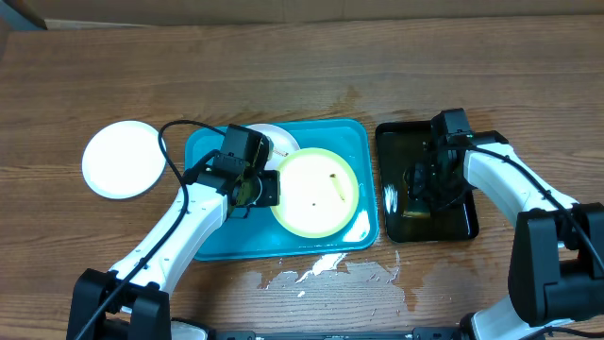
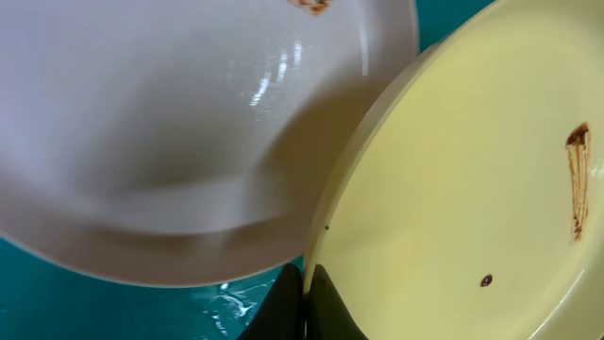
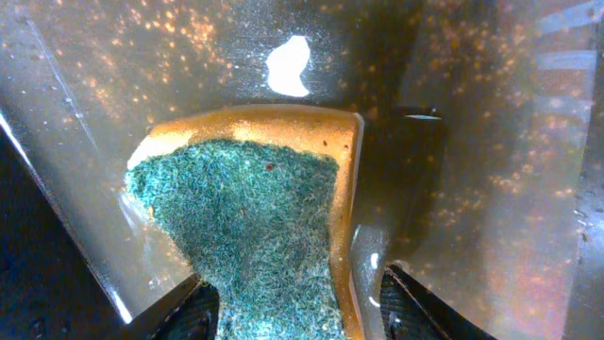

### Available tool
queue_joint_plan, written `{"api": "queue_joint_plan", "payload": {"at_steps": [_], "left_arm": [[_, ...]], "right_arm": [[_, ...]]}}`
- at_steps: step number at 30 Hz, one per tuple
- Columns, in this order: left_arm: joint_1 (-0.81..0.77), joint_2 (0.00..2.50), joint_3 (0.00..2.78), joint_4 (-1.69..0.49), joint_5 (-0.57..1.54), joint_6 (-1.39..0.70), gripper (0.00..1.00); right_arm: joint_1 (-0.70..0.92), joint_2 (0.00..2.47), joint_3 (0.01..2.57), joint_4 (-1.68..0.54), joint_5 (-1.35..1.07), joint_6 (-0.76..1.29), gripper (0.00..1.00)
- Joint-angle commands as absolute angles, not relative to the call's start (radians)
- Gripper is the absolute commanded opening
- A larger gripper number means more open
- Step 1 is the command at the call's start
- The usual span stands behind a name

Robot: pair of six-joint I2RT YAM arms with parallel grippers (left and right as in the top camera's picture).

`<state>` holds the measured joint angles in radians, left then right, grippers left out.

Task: Clean dirty plates on tray and stack at the side
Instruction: 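Drag the yellow plate with the left gripper toward the tray center, then dip the sponge in the black tray water with the right gripper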

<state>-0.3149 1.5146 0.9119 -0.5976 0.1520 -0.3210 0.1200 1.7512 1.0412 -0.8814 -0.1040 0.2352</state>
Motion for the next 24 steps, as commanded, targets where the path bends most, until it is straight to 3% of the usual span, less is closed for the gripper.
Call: {"api": "queue_joint_plan", "payload": {"at_steps": [1, 5, 10, 12, 15, 16, 17, 19, 20, 24], "left_arm": [[-0.327, 1.503, 0.933, -0.598, 0.002, -0.374, 0.04], [-0.368, 1.503, 0.933, -0.588, -0.039, -0.405, 0.04], [-0.466, 1.503, 0.933, -0.582, -0.176, -0.438, 0.04], [-0.497, 1.503, 0.933, -0.583, -0.216, -0.443, 0.04], [-0.519, 1.503, 0.933, -0.603, -0.221, -0.464, 0.04], [-0.518, 1.503, 0.933, -0.616, -0.221, -0.483, 0.04], [-0.517, 1.503, 0.933, -0.624, -0.221, -0.49, 0.04], [-0.514, 1.503, 0.933, -0.634, -0.221, -0.494, 0.04], [-0.514, 1.503, 0.933, -0.638, -0.22, -0.495, 0.04], [-0.514, 1.503, 0.933, -0.651, -0.22, -0.495, 0.04]], "right_arm": [[0.118, 1.73, 1.047, -0.87, -0.091, 0.237, 0.54], [0.118, 1.73, 1.039, -0.839, -0.09, 0.237, 0.53], [0.118, 1.73, 1.033, -0.826, -0.09, 0.236, 0.31], [0.118, 1.73, 1.033, -0.825, -0.089, 0.236, 0.27], [0.118, 1.73, 1.033, -0.827, -0.089, 0.236, 0.1], [0.118, 1.73, 1.034, -0.824, -0.09, 0.236, 0.1], [0.118, 1.73, 1.035, -0.822, -0.09, 0.236, 0.13], [0.118, 1.73, 1.037, -0.823, -0.091, 0.237, 0.44], [0.118, 1.73, 1.037, -0.833, -0.091, 0.237, 0.53], [0.119, 1.73, 1.037, -0.918, -0.098, 0.245, 0.61]]}}
